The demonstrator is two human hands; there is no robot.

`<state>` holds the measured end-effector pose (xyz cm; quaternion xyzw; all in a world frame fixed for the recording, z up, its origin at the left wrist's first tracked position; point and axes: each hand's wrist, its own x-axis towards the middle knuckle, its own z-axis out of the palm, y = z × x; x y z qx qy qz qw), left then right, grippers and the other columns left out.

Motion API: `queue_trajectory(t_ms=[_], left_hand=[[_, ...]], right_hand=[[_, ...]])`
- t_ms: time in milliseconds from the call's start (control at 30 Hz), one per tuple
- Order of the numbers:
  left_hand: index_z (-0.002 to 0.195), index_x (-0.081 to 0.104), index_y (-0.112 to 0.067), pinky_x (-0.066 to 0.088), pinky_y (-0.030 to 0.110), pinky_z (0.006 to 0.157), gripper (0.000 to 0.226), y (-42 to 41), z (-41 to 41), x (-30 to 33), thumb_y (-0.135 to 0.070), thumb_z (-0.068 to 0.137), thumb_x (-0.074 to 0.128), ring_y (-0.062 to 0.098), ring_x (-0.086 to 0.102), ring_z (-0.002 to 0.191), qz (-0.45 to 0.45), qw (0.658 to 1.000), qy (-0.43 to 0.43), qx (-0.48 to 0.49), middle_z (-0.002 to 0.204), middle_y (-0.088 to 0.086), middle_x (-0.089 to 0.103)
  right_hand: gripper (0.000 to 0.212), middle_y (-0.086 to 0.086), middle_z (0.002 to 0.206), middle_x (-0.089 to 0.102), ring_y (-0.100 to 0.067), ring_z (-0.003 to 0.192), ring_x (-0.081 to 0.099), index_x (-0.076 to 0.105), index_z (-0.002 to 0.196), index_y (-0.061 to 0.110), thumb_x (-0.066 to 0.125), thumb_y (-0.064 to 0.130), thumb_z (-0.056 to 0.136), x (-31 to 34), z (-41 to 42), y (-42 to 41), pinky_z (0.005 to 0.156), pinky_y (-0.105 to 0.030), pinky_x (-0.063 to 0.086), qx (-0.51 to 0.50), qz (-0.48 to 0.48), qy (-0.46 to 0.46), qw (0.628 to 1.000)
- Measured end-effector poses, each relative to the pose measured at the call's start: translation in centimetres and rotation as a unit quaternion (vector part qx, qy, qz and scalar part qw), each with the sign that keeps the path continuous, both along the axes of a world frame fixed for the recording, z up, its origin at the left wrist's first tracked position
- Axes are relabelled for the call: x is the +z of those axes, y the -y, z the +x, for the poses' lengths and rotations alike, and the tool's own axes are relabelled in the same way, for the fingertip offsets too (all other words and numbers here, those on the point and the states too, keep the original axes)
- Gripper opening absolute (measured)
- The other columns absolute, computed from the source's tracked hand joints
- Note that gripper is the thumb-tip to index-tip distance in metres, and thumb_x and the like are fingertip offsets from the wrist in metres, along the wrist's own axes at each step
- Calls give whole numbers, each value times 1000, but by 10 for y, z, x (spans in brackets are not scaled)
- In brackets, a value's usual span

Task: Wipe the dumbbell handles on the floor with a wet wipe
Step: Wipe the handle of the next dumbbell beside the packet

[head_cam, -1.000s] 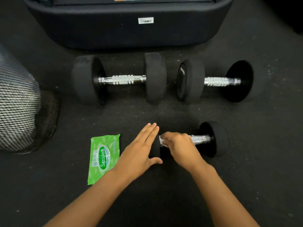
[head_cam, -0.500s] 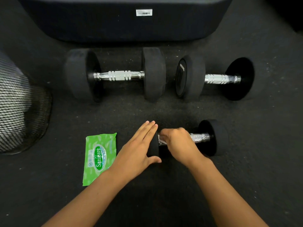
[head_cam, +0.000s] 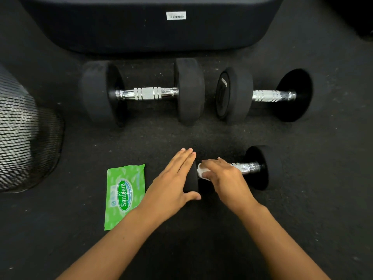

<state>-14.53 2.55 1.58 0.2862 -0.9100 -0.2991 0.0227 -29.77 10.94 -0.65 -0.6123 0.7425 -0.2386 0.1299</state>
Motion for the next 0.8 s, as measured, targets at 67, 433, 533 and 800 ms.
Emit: queue_trajectory(t_ms=[67, 433, 533, 800], left_hand=[[148, 5, -23, -4, 10, 107, 100, 1, 0, -1, -45, 75, 70, -5, -12, 138, -3, 1000, 2, -2, 150, -20, -5], [147, 3, -26, 0, 13, 110, 100, 0, 1, -3, -46, 75, 70, -5, -11, 138, 1, 1000, -3, -3, 149, -21, -7], [147, 6, -25, -2, 12, 109, 100, 2, 0, -4, -45, 74, 71, -4, -9, 139, -5, 1000, -4, 0, 150, -19, -2], [145, 2, -28, -4, 10, 108, 101, 1, 1, -4, -45, 74, 71, -6, -10, 137, -7, 1000, -2, 2, 147, -22, -6]], right_hand=[[27, -10, 104, 70, -22, 100, 65, 68, 104, 4, 60, 8, 78, -6, 5, -1, 101, -36, 34, 12, -18, -22, 1000], [35, -12, 130, 55, -25, 124, 48, 59, 122, 3, 54, 5, 88, -33, -15, -24, 106, -42, 35, 107, -125, -83, 983], [29, -14, 129, 55, -26, 124, 48, 59, 120, 0, 52, 8, 93, -40, -3, -19, 106, -43, 35, 86, -159, -87, 980], [27, -15, 128, 55, -26, 124, 48, 60, 119, 0, 50, 7, 94, -46, 0, -21, 105, -44, 37, 64, -188, -114, 973]])
